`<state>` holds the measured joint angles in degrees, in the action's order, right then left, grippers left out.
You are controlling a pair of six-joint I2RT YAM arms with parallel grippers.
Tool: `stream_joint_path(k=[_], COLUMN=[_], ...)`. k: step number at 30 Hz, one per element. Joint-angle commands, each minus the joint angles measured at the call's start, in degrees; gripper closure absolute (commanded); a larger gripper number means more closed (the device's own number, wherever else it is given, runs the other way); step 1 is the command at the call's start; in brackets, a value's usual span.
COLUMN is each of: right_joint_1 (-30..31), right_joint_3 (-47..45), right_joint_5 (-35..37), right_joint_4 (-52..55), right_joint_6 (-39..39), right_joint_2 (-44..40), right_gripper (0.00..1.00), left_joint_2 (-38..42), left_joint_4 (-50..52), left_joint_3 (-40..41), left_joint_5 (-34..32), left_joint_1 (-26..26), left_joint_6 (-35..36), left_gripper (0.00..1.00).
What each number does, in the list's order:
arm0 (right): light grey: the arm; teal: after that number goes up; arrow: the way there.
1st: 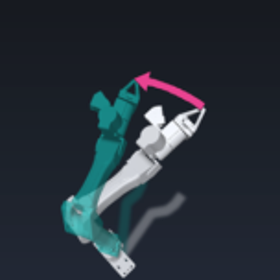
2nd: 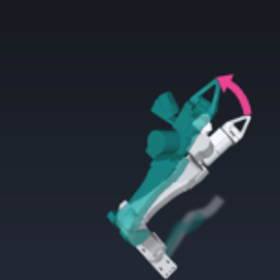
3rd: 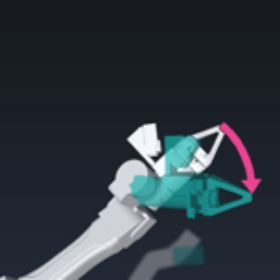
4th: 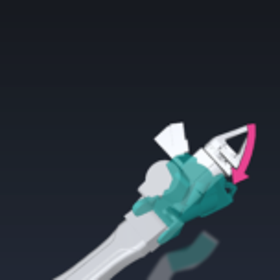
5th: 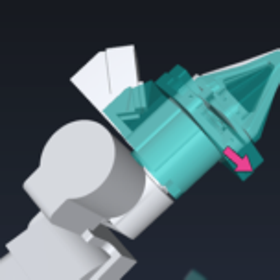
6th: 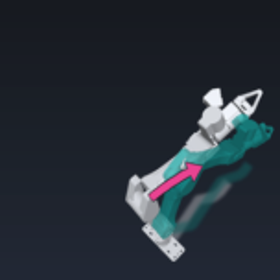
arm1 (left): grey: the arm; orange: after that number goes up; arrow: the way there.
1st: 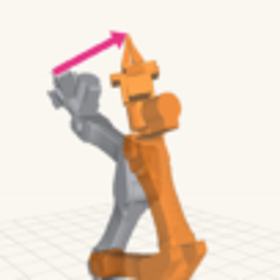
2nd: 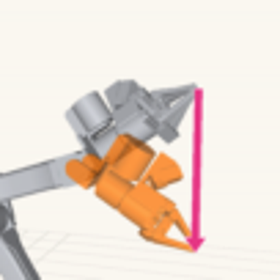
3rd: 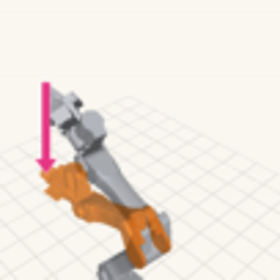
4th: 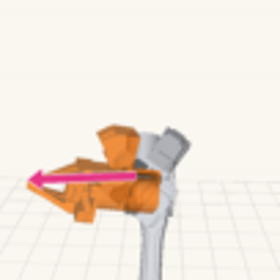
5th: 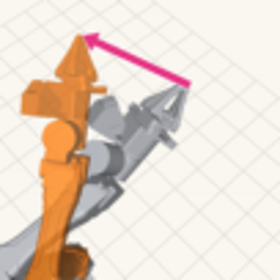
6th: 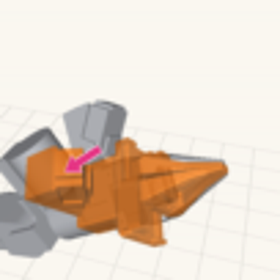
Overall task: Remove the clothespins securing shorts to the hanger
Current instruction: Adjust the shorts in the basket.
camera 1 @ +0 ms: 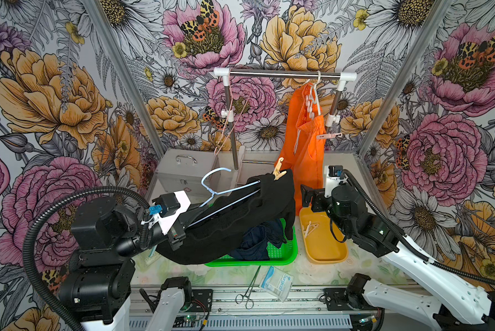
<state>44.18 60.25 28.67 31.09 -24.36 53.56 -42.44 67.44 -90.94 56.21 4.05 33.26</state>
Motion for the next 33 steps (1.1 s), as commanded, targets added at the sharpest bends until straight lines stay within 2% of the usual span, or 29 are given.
stream_joint_path(k=[1,9,12,14,18,20,22,26,30,33], right_joint_1=[-0.35,-1.61,-2.88,-4.11,-7.38,-9.64,-11.93,-16.03,-18.78,-20.17], right_joint_3=[2.24,2.20,2.12,1.98,1.98,1.93,1.56,0.90,0.57,0.91], right_joint_5=[-0.55,-1.33,-2.38,-3.74,-7.31,-9.68,-11.66,-14.49,-16.64,-21.28], right_joint_4=[0.46,0.70,0.69,0.73,0.70,0.66,0.72,1.65,2.48,2.35], right_joint_6=[-0.41,-0.90,-1.28,-1.57,-1.52,-1.31,-1.13,-0.70,0.81,2.86], right_joint_2=[0.57,1.45,1.55,1.50,0.47,-0.81,-2.52,-6.99,-9.99,-10.60], right_gripper=[0.00,0.00,0.00,0.00,0.00,0.00,0.00,0.00,0.00,0.01], left_joint_2=[-0.83,-6.03,-8.27,-9.88,-12.90,-15.27,-17.56,-21.00,-22.67,-23.05], left_joint_4=[-0.73,-0.84,-1.84,-4.11,-9.43,-11.98,-14.41,-21.96,-24.88,-25.15], left_joint_3=[1.69,2.52,2.21,2.30,3.52,3.83,4.16,6.94,8.91,9.80], left_joint_5=[-0.49,0.80,0.07,-3.88,-18.93,-22.16,-18.55,-7.00,-6.23,-5.93], left_joint_1=[0.34,0.06,-2.38,-7.10,-23.38,-28.39,-28.16,-22.20,-21.28,-20.51], left_joint_6=[1.19,0.96,0.19,-2.26,-3.91,-3.96,-4.82,-9.70,-10.15,-9.73], left_gripper=[1.00,1.00,1.00,1.00,1.00,1.00,1.00,1.00,1.00,1.00])
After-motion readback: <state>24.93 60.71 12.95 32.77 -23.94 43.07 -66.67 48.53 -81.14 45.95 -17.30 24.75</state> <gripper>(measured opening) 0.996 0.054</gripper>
